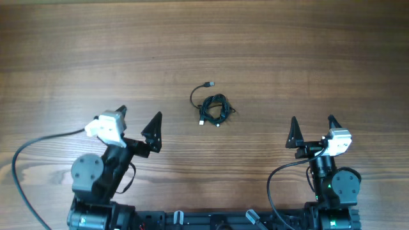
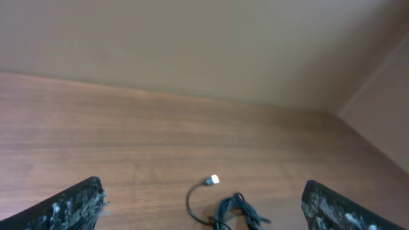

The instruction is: Untangle cables

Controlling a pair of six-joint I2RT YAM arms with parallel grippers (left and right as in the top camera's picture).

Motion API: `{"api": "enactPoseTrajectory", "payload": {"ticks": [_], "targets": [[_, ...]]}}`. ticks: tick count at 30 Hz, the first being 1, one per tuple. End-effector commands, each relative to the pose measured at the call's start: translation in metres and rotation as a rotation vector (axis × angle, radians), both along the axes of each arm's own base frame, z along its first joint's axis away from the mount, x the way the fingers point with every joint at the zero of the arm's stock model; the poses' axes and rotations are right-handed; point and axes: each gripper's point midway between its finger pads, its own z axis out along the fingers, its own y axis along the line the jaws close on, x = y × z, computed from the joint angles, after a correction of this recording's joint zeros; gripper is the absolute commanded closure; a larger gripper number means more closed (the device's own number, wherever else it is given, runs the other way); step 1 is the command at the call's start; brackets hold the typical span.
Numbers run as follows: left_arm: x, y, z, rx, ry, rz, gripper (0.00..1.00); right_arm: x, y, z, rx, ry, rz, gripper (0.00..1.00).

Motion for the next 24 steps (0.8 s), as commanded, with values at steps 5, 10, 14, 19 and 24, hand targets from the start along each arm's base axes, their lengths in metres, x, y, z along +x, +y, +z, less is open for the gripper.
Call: {"api": "enactPoseTrajectory", "payload": {"ticks": [5,10,14,19,24], "targets": [[-0.001,-0.029,-0.002,-0.032,0.071,-0.177,0.00,0.000,0.002,0.000,-0.009,-0.003,0.010,0.00],[-0.002,-0.030,-0.003,-0.032,0.077,-0.185,0.00,0.000,0.002,0.000,-0.009,-0.003,0.010,0.00],[-0.004,-0.036,0.004,-0.089,0.071,-0.213,0.00,0.000,0.002,0.000,-0.008,-0.003,0.010,0.00],[0.009,-0.026,0.016,-0.094,0.153,-0.137,0.00,0.000,0.002,0.000,-0.009,-0.003,0.010,0.00],[0.042,-0.017,0.037,-0.008,0.320,-0.067,0.00,0.000,0.002,0.000,-0.009,-0.003,0.010,0.00]]}}
